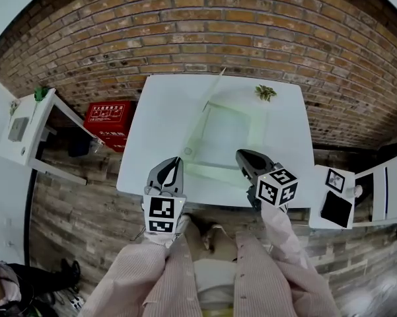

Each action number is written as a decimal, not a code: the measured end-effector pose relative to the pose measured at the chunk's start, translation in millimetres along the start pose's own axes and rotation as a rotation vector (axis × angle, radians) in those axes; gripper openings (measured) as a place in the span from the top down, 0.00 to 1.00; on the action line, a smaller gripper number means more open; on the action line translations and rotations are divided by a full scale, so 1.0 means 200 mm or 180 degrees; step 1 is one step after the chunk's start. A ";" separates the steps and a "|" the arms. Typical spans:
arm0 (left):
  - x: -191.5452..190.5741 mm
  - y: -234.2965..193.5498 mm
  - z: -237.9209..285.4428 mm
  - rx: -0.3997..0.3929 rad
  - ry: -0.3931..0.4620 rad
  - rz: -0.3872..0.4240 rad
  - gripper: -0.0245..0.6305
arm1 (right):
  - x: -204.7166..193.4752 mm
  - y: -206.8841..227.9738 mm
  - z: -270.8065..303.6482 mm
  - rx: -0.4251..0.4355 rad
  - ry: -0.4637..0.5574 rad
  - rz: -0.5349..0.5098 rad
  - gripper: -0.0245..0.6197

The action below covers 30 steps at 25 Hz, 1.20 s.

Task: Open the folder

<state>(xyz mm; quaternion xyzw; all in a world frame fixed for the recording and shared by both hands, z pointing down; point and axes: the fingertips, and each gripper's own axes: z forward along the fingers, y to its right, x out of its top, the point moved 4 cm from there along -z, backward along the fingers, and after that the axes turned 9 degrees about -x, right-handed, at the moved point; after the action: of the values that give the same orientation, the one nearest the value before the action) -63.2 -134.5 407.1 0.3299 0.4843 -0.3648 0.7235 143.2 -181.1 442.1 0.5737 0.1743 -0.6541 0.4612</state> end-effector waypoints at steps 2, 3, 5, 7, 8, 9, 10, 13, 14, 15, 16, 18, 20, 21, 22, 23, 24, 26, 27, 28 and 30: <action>-0.01 -0.04 -0.01 0.0018 0.0014 -0.0041 0.97 | 0.00 -0.03 0.02 0.0023 0.0001 -0.0025 0.95; -0.02 -0.06 -0.02 0.0024 0.0028 -0.0076 0.97 | 0.01 -0.05 0.03 0.0031 0.0006 -0.0035 0.95; -0.03 -0.10 -0.03 0.0020 0.0052 -0.0150 0.97 | 0.02 -0.08 0.05 0.0036 0.0022 -0.0045 0.95; -0.04 -0.15 -0.03 0.0009 0.0066 -0.0187 0.97 | 0.03 -0.11 0.09 0.0031 0.0034 -0.0050 0.95; -0.05 -0.17 -0.04 -0.0001 0.0068 -0.0193 0.97 | 0.03 -0.12 0.10 0.0027 0.0035 -0.0050 0.95; -0.05 -0.19 -0.04 -0.0012 0.0065 -0.0197 0.97 | 0.03 -0.13 0.12 0.0022 0.0032 -0.0048 0.95; -0.06 -0.21 -0.04 -0.0025 0.0062 -0.0208 0.97 | 0.03 -0.14 0.14 0.0013 0.0026 -0.0045 0.95; -0.09 -0.28 -0.05 -0.0055 0.0072 -0.0299 0.97 | 0.03 -0.19 0.21 -0.0022 0.0023 -0.0026 0.95; -0.10 -0.30 -0.06 -0.0063 0.0069 -0.0318 0.97 | 0.03 -0.20 0.23 -0.0031 0.0026 -0.0014 0.95; -0.11 -0.32 -0.06 -0.0076 0.0065 -0.0319 0.97 | 0.03 -0.22 0.25 -0.0039 0.0029 -0.0002 0.95; -0.11 -0.34 -0.06 -0.0092 0.0061 -0.0311 0.97 | 0.03 -0.24 0.27 -0.0046 0.0031 0.0006 0.95; -0.12 -0.38 -0.06 -0.0124 0.0059 -0.0331 0.97 | 0.03 -0.27 0.32 -0.0058 0.0035 0.0016 0.95; -0.15 -0.43 -0.06 -0.0146 0.0062 -0.0404 0.97 | 0.04 -0.31 0.37 -0.0070 0.0043 0.0017 0.95; -0.16 -0.45 -0.06 -0.0157 0.0057 -0.0431 0.97 | 0.04 -0.33 0.39 -0.0076 0.0049 0.0015 0.95; -0.17 -0.47 -0.06 -0.0169 0.0048 -0.0450 0.97 | 0.04 -0.36 0.41 -0.0084 0.0058 0.0013 0.95; -0.18 -0.49 -0.06 -0.0185 0.0037 -0.0472 0.97 | 0.04 -0.38 0.43 -0.0095 0.0068 0.0011 0.95; -0.19 -0.51 -0.06 -0.0202 0.0028 -0.0505 0.97 | 0.04 -0.40 0.45 -0.0111 0.0081 0.0014 0.95; -0.21 -0.55 -0.07 -0.0235 0.0015 -0.0596 0.97 | 0.04 -0.44 0.48 -0.0153 0.0109 0.0026 0.95; -0.23 -0.57 -0.07 -0.0246 0.0005 -0.0635 0.97 | 0.04 -0.46 0.50 -0.0175 0.0121 0.0033 0.95; -0.24 -0.59 -0.07 -0.0252 -0.0014 -0.0664 0.97 | 0.04 -0.47 0.51 -0.0197 0.0132 0.0043 0.95; -0.26 -0.62 -0.07 -0.0246 -0.0070 -0.0705 0.97 | 0.03 -0.50 0.53 -0.0239 0.0147 0.0067 0.95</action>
<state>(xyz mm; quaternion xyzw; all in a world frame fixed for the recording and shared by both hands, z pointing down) -189.9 -175.6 436.7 0.2422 0.5234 -0.4272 0.6963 0.7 -211.3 436.8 0.5728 0.2033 -0.6287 0.4851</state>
